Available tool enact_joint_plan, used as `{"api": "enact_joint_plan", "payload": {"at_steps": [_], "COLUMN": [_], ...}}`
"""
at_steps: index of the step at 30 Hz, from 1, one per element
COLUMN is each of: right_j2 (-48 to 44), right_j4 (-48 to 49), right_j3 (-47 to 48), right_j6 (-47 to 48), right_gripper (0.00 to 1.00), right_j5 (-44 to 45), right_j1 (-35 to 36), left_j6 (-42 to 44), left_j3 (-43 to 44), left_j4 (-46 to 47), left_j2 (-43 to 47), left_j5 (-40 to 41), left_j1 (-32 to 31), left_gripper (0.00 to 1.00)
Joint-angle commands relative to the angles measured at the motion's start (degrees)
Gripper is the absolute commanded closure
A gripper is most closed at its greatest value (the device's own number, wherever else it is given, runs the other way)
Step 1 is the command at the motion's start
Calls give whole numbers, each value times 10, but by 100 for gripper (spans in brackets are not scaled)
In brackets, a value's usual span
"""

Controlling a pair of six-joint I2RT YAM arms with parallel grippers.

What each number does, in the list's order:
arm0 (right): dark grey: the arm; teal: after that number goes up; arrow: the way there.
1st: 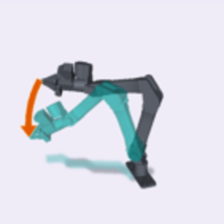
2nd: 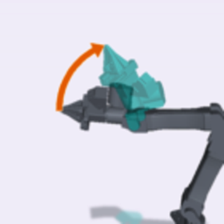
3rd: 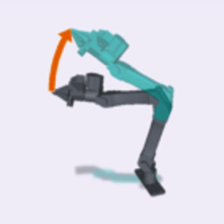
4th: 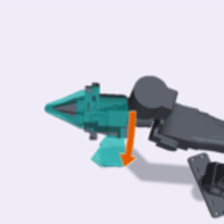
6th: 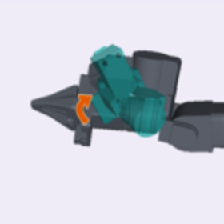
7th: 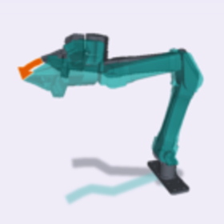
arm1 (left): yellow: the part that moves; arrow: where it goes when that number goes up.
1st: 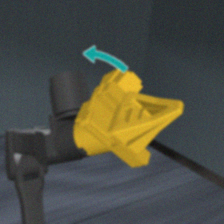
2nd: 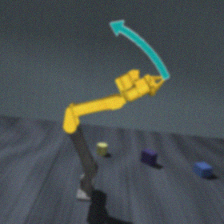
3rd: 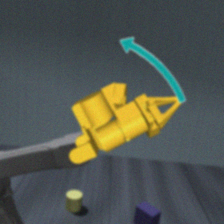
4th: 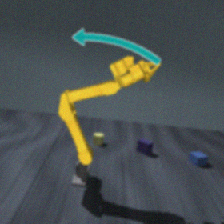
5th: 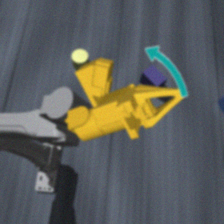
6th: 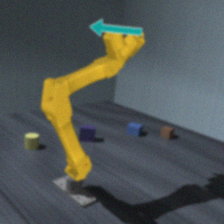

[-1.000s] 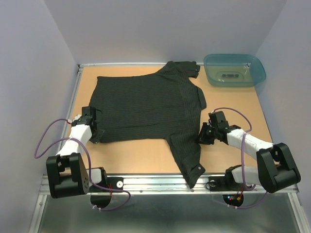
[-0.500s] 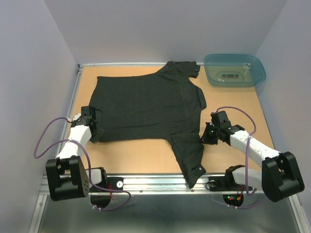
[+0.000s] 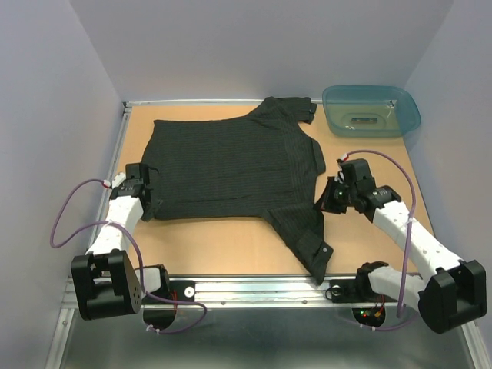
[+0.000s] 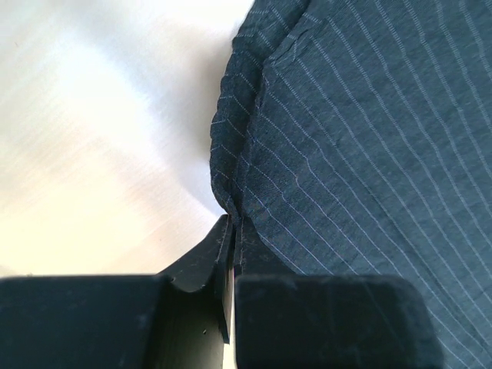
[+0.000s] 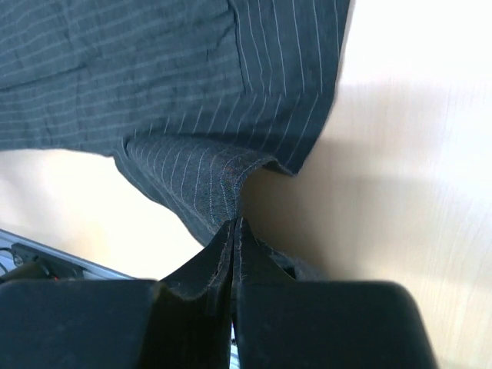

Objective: Fold and stack the long sleeve shirts
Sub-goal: Fold the shirt

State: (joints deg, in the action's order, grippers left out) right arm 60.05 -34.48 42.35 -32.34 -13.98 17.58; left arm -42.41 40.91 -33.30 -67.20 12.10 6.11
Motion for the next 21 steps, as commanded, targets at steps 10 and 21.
{"api": "enact_joint_plan", "payload": {"at_steps": [10,21], "right_j2": [131,245], "right_j4": [-8,0], "right_j3": [179,273], "right_j6": [51,89], "right_gripper": [99,99], "right_j5": [69,107], "right_j1": [-2,-2], "left_j6": [52,79], "left_j3": [87,153], "left_j4": [10,49], "left_j2": [-43,-163], "left_j5": [25,6], "left_j1": [0,1], "left_gripper": [100,100]}}
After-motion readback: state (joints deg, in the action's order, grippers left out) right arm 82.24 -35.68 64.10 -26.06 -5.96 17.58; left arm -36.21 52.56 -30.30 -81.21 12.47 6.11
